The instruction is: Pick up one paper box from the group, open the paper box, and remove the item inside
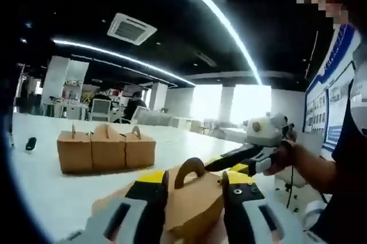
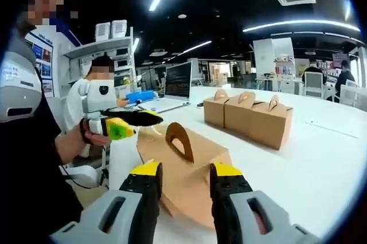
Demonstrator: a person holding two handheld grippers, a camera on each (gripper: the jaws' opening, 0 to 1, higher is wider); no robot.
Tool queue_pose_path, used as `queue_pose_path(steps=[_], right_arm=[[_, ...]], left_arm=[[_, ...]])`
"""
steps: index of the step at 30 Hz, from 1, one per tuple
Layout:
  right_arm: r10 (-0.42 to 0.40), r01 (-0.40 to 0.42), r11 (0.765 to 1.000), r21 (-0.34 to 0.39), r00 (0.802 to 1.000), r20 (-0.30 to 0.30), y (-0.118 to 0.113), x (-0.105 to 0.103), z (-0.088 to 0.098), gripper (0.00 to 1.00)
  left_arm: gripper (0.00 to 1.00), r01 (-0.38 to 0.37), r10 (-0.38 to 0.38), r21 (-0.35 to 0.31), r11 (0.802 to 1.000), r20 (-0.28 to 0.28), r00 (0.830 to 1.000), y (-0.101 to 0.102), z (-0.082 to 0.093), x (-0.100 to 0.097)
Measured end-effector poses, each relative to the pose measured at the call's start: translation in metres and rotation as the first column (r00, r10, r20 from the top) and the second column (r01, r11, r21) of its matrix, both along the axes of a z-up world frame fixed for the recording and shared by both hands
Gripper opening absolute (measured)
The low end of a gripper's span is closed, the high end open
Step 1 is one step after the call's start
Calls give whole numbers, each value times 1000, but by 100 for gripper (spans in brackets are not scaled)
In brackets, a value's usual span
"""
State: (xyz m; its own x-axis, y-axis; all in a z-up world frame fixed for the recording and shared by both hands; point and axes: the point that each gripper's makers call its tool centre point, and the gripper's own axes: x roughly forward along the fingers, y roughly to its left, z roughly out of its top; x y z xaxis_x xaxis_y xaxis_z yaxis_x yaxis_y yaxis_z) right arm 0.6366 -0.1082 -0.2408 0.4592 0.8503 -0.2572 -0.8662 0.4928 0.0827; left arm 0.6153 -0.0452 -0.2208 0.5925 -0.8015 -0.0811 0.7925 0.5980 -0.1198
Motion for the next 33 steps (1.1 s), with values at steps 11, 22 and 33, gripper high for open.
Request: queue_pose_path(steps=[11, 22, 33], right_arm=[[5, -5, 1000, 20, 1000, -9, 0, 0, 0, 34], [-30, 30, 1000, -7, 998, 61, 2, 8, 5, 34], [6, 184, 947, -262, 808, 589, 31, 8, 50, 33]], left_arm=[[52, 17, -24, 120, 993, 55, 998, -3, -19, 12], [55, 11, -57, 269, 963, 164, 985, -4, -25, 11], [54, -5, -46, 289, 957, 172, 984, -4, -26, 10]])
